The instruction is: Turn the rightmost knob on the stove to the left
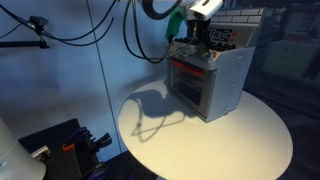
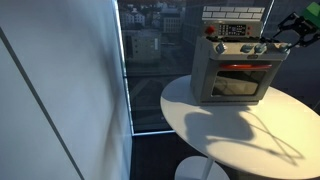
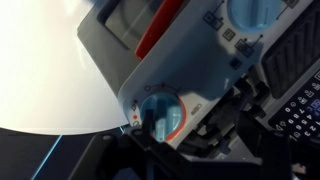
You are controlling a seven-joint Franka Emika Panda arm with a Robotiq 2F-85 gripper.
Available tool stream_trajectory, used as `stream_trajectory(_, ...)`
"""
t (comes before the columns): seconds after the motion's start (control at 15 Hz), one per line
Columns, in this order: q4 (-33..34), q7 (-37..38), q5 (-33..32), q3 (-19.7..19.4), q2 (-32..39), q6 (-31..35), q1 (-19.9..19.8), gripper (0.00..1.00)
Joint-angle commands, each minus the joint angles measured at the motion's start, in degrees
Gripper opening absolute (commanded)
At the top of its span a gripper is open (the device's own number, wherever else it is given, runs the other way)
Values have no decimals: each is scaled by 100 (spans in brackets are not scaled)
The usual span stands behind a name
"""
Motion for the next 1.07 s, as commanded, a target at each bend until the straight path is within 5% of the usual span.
stream_trajectory(0.0,143,-31,150,-51,76,32,39,53)
stream_trajectory(0.47,-46,-2,149,-128,-19,63,41,13)
stream_trajectory(1.0,-222,-22,-81,-167,-183,27,80,11)
